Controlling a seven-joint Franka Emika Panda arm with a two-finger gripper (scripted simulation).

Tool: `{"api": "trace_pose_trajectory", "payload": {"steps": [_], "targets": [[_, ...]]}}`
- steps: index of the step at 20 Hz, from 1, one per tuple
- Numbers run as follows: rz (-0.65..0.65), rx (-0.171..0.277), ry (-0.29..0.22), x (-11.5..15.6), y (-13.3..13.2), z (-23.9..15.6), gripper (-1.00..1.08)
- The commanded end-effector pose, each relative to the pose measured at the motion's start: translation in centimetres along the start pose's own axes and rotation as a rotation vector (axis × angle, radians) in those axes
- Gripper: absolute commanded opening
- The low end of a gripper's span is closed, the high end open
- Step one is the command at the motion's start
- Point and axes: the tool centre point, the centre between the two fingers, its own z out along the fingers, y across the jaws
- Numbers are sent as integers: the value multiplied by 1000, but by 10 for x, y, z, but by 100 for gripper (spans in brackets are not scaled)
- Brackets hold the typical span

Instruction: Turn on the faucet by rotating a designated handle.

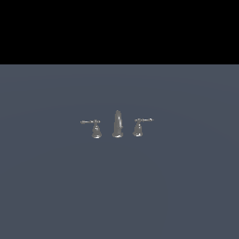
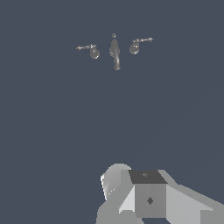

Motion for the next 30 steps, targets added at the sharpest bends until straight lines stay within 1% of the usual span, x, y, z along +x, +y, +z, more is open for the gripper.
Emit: {"api": "trace_pose_trajectory", "payload": {"steps": [1,8,14,21,30], "targets": [[0,0,0,0,0,0,-100],[25,1,1,2,-6,6,-100],[86,2,4,9,-20,22,-100],[206,6,10,24,-46,53,-100],[392,12,19,55,-84,101,-100]]}}
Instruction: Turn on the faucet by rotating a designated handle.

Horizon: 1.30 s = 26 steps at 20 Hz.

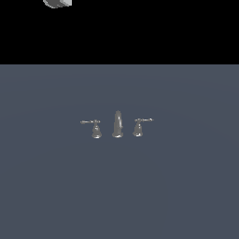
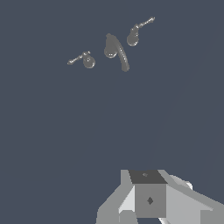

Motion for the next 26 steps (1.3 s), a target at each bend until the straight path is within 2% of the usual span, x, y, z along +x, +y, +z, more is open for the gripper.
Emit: {"api": "trace_pose_trajectory", "payload": {"steps": [1,14,26], "targets": [[53,3,3,5,-13,14,-100],[315,14,14,43,-72,82,-100],[531,22,25,88,-111,138,-100]]}}
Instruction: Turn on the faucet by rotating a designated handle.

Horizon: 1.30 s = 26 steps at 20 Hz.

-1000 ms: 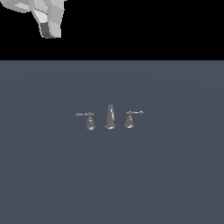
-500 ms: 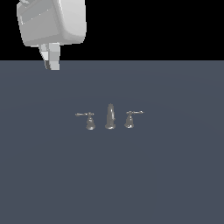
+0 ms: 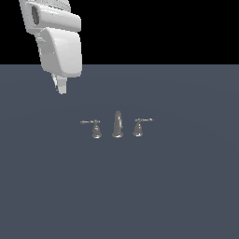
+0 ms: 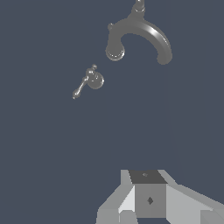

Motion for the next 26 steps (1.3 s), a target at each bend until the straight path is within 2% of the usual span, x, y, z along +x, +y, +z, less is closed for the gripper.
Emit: {"api": "trace_pose_trajectory", "payload": {"steps": [1,12,26], "targets": [[44,2,2,5,-11,11,-100],[238,5,17,35,-54,62,-100],[512,8,40,93,-104,131,-100]]}}
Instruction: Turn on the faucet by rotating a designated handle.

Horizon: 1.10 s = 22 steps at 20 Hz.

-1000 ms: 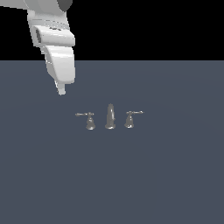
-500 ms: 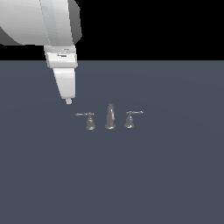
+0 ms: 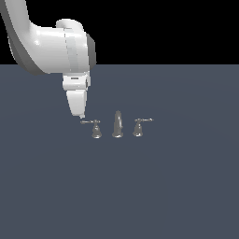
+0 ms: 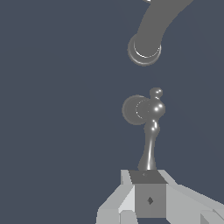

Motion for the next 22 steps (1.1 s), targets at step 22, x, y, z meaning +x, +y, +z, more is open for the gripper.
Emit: {"api": "trace_pose_trajectory", "payload": {"steps": [22], "targets": [[125,3,7,9,-16,29,-100]]}}
